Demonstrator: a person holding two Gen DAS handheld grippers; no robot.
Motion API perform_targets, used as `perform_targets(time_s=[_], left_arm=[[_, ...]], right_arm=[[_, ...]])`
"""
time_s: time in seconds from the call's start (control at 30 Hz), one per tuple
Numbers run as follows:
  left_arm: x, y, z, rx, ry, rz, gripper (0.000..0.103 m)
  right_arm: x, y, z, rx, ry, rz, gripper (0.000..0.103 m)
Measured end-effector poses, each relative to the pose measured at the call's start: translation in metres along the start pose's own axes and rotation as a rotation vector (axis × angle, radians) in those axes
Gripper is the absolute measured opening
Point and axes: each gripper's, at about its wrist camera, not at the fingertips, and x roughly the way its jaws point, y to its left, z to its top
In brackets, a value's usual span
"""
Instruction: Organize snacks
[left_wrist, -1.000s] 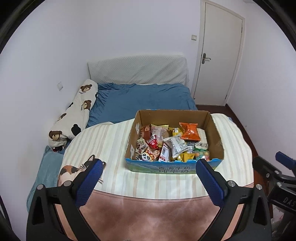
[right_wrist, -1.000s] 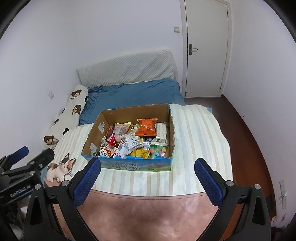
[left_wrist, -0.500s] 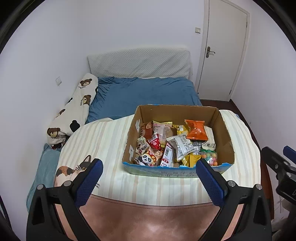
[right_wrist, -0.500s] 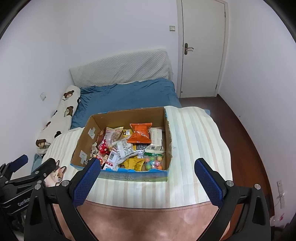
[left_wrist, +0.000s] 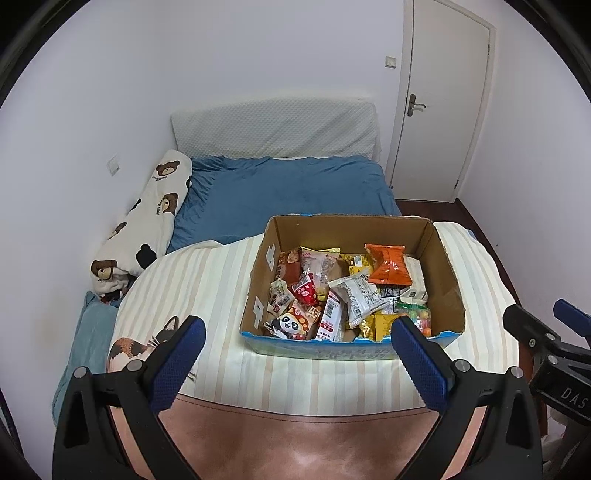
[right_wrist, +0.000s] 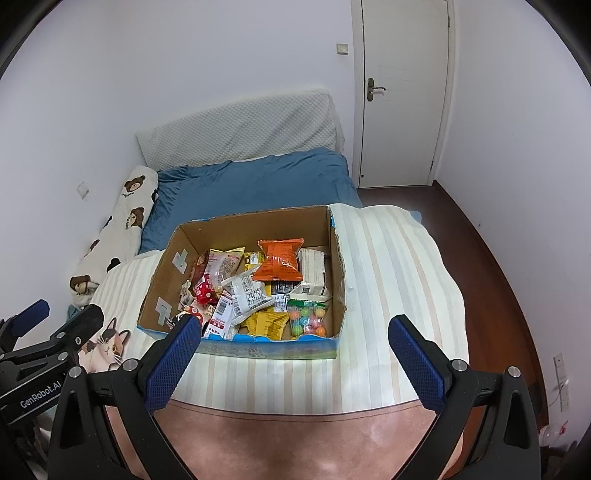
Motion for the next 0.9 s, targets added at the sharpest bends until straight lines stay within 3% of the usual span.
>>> perform_targets(time_s=[0.9], left_arm=[[-0.0023,-0.0044,-0.0019,0.004,-0.006,0.001,0.103]], right_arm=[[-0.0067,-0.0066,-0.0033,0.016,-0.004,0.002,0.103]])
